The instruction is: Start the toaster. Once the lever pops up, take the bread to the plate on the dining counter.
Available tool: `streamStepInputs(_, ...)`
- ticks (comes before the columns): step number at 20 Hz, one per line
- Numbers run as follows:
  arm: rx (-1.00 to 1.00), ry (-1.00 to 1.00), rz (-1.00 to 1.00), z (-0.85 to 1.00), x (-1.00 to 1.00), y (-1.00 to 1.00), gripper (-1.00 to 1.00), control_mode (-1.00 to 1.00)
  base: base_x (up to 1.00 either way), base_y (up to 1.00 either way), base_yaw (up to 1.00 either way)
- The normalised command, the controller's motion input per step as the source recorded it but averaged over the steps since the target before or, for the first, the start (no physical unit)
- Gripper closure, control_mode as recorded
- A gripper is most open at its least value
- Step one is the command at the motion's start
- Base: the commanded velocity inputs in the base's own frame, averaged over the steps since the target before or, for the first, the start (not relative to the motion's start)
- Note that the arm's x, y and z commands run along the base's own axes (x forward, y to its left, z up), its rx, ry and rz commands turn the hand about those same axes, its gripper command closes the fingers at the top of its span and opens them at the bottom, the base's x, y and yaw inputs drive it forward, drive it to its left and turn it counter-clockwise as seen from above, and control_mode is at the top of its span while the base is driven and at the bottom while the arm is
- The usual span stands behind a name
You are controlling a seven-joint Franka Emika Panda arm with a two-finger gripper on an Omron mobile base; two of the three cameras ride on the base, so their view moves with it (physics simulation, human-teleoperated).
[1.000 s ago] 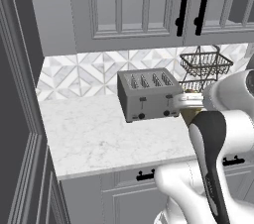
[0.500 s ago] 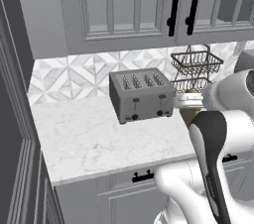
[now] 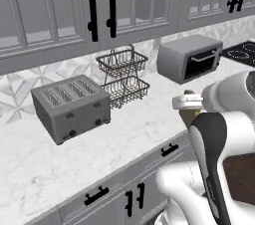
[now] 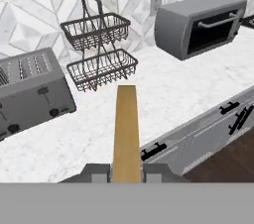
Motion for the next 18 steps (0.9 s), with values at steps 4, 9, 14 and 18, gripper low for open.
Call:
streamStepInputs(4, 0.00, 0.00, 0.00, 0.00, 0.00, 0.00, 1.00, 1.00, 0.15, -0.71, -0.76)
streamStepInputs(9, 0.00, 0.00, 0.00, 0.00, 0.00, 0.00, 1.00, 1.00, 0.06, -0.54, -0.84)
streamStepInputs(14, 0.00, 0.00, 0.00, 0.00, 0.00, 0.00, 1.00, 1.00, 0.00, -0.43, -0.89)
streamStepInputs(18, 0.00, 0.00, 0.00, 0.00, 0.00, 0.00, 1.00, 1.00, 0.00, -0.46, -0.89)
